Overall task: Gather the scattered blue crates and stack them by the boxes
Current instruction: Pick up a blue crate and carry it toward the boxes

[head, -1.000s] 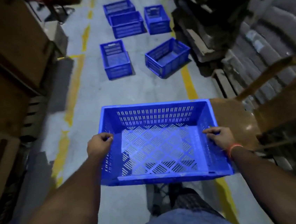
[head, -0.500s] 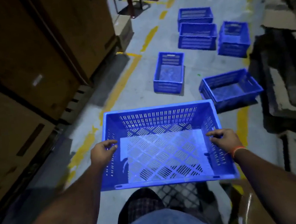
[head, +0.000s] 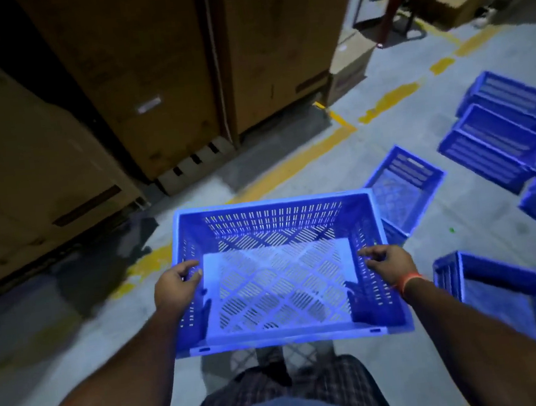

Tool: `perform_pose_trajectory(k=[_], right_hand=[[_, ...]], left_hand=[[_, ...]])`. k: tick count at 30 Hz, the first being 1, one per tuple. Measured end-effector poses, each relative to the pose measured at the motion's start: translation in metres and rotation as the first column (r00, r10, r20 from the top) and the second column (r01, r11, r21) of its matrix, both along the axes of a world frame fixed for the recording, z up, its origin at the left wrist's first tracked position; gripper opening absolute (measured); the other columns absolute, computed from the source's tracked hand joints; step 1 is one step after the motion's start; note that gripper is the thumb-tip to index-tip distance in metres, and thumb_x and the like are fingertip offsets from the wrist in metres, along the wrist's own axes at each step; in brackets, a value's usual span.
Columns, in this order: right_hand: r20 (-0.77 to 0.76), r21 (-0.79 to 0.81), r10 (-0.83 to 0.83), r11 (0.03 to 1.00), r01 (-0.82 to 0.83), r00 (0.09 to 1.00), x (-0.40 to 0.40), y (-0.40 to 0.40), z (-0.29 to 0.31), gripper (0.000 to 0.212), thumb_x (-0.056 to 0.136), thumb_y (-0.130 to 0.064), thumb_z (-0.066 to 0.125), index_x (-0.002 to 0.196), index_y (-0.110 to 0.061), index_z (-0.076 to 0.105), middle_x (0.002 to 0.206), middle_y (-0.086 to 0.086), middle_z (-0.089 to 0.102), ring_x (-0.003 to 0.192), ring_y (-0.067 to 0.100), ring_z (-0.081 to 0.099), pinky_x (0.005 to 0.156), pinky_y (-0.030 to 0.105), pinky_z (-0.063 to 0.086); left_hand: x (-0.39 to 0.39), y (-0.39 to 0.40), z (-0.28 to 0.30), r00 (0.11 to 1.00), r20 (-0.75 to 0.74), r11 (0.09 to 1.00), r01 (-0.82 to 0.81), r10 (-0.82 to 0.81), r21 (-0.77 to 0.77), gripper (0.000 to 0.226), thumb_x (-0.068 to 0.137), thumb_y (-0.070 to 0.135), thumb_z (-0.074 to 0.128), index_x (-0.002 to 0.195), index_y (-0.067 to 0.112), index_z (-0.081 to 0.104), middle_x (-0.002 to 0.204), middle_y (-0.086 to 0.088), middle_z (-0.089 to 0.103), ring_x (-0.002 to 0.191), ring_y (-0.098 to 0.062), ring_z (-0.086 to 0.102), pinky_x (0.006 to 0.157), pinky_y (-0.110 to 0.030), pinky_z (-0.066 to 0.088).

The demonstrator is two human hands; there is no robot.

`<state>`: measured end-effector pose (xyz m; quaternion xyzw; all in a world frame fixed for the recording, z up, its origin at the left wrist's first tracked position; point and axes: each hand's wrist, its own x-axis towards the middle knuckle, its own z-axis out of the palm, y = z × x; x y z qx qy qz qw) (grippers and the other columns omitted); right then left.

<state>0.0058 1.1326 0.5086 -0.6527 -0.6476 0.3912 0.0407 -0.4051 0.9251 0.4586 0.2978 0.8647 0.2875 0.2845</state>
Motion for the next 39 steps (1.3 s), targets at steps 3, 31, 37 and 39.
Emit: perform_pose_trajectory(k=[3,31,37,39], right_hand=[[0.041,-0.033,0.117,0.993,-0.115,0.992,-0.025,0.058,-0.032,0.029,0.079,-0.006,0.073,0.087,-0.034,0.075,0.097,0.005,0.076,0.091,0.024,0.07,0.083,0.028,0.05],[0.129,0.027,0.642,0.76,-0.65,0.756,-0.231,0.275,-0.573,0.03,0.081,-0.017,0.072,0.109,-0.026,0.074,0.096,0.017,0.06,0.084,0.036,0.063,0.086,0.035,0.048],[0.173,-0.049,0.676,0.733,-0.679,0.717,-0.231,0.279,-0.557,0.045,0.075,-0.022,0.08,0.119,-0.021,0.07,0.119,0.029,0.053,0.106,0.039,0.055,0.103,0.04,0.043],[0.175,-0.004,0.635,0.765,-0.644,0.752,-0.226,0.274,-0.531,0.048,0.072,-0.027,0.08,0.119,-0.022,0.07,0.124,0.026,0.05,0.114,0.037,0.051,0.107,0.04,0.041]], left_hand=[[-0.006,0.015,-0.019,0.995,-0.009,0.992,-0.102,0.102,-0.075,0.027,0.086,0.027,0.077,0.113,0.028,0.076,0.082,-0.004,0.07,0.075,-0.018,0.062,0.067,-0.028,0.038],[-0.05,0.079,-0.523,0.853,-0.062,0.827,-0.518,0.518,-0.22,0.034,0.081,0.031,0.077,0.114,0.029,0.073,0.086,-0.016,0.066,0.057,-0.013,0.056,0.068,-0.029,0.05],[-0.038,0.093,-0.496,0.861,-0.089,0.789,-0.497,0.501,-0.362,0.045,0.079,0.037,0.081,0.12,0.022,0.07,0.139,-0.017,0.04,0.122,-0.03,0.053,0.111,-0.032,0.039],[-0.029,0.102,-0.466,0.857,-0.095,0.782,-0.503,0.507,-0.367,0.044,0.08,0.039,0.079,0.119,0.021,0.069,0.148,-0.014,0.03,0.13,-0.031,0.046,0.112,-0.032,0.037]])
